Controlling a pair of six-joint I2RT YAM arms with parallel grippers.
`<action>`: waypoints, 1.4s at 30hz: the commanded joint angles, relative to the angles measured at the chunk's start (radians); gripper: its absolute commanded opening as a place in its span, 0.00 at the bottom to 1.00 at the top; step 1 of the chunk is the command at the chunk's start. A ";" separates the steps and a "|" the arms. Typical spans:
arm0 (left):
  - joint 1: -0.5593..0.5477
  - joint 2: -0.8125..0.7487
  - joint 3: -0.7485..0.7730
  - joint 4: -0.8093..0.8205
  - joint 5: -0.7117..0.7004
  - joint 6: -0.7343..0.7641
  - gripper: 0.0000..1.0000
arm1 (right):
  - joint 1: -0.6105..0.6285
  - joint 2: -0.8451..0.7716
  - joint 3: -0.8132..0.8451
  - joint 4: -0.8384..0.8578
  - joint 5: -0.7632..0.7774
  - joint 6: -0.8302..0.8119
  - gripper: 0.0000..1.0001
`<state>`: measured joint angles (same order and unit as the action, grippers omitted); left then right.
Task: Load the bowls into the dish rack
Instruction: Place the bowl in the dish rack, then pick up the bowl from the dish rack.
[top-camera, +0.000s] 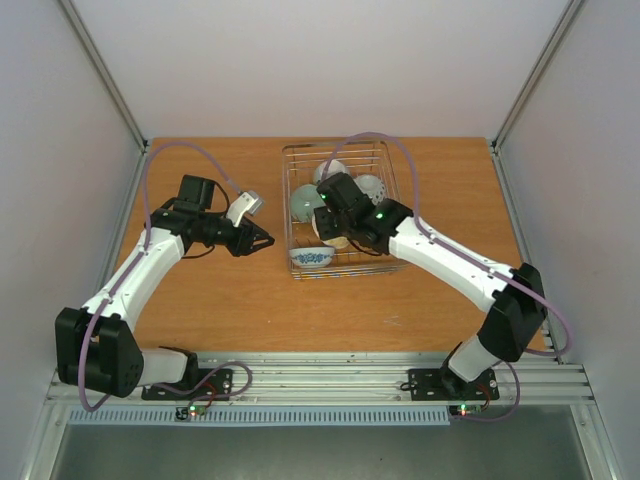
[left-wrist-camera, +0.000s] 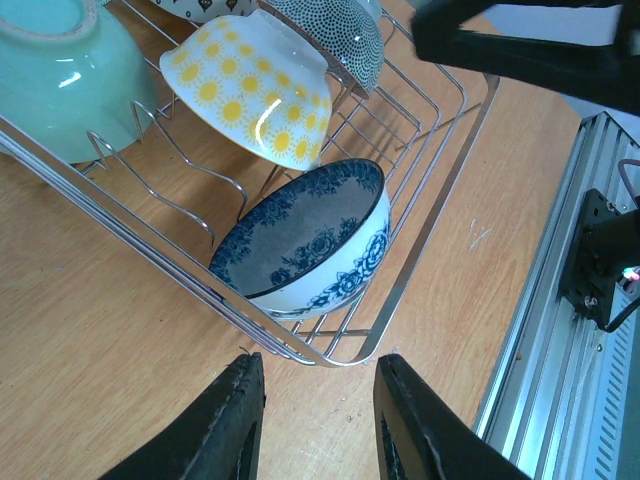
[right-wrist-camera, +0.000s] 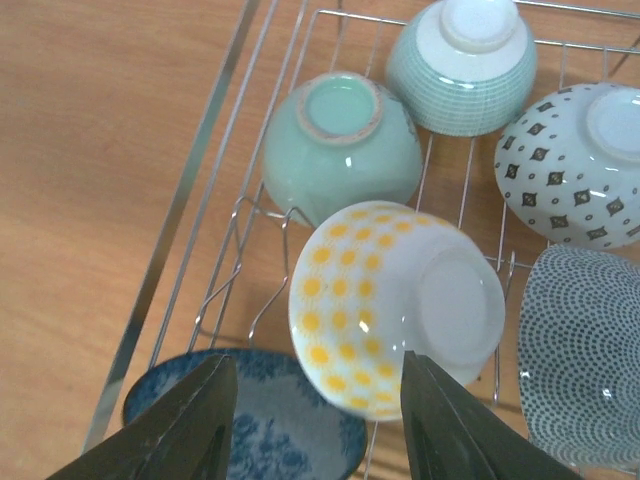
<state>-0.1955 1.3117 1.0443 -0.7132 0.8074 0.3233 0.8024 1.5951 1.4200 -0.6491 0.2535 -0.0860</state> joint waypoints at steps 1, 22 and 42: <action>0.008 0.012 -0.006 0.021 0.019 0.014 0.31 | 0.006 -0.062 -0.025 -0.084 -0.132 -0.080 0.48; 0.008 0.013 -0.005 0.018 0.019 0.011 0.31 | 0.006 0.013 -0.064 -0.055 -0.321 -0.211 0.50; 0.008 0.021 -0.002 0.019 0.010 0.011 0.32 | 0.005 0.188 0.045 -0.071 -0.357 -0.506 0.30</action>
<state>-0.1955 1.3273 1.0443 -0.7136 0.8070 0.3233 0.8032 1.7706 1.4361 -0.6758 -0.1215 -0.5251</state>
